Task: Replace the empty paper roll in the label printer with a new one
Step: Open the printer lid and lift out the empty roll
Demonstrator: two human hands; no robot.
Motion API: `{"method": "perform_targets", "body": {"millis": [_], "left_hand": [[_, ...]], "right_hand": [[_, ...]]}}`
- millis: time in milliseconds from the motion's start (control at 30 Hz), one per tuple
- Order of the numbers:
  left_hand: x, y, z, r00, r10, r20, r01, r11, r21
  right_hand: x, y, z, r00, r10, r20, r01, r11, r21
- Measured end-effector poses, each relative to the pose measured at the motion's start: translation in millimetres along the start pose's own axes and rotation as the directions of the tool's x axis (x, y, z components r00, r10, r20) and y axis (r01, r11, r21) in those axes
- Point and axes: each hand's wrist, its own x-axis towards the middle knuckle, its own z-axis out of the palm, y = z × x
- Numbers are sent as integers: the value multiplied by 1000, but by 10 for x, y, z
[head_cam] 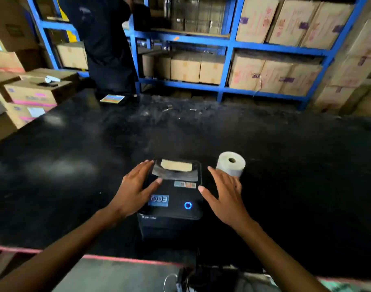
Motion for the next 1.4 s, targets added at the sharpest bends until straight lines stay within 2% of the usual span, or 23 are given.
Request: {"method": "perform_targets", "body": {"millis": [67, 133, 200, 300, 367, 500, 700, 867, 1000, 1100, 1400], "left_hand": [[-189, -91, 96, 984, -176, -25, 167, 963, -210], [-426, -162, 213, 938, -346, -9, 311, 855, -415], [-587, -229, 366, 880, -476, 2, 403, 743, -534], [-732, -271, 534, 817, -560, 135, 486, 546, -682], [-820, -267, 607, 797, -571, 197, 517, 476, -711], [-877, -269, 648, 800, -577, 167, 511, 507, -694], [-894, -236, 664, 788, -596, 156, 513, 495, -701], [-894, -231, 643, 805, -573, 151, 503, 526, -686], [-844, -320, 589, 821, -562, 102, 474, 569, -672], [-801, -395, 581, 821, -564, 91, 466, 569, -677], [-697, -497, 523, 821, -564, 89, 470, 579, -667]], "right_hand": [[-188, 60, 145, 994, 95, 52, -99, 990, 101], [-428, 85, 318, 980, 155, 122, -177, 965, 193], [-578, 75, 468, 972, 182, 150, -221, 925, 308], [-666, 32, 577, 963, 241, 125, -271, 834, 481], [-707, 9, 614, 955, 280, 98, -290, 809, 511], [-766, -52, 647, 950, 309, 45, -284, 794, 538], [-704, -38, 623, 960, 275, -61, -211, 847, 489], [-442, -112, 411, 957, 261, -123, -151, 816, 558], [163, -257, 114, 907, 398, -141, -224, 737, 638], [607, -354, -57, 850, 518, -94, -321, 653, 686], [987, -384, -75, 842, 524, -126, -201, 523, 828]]}}
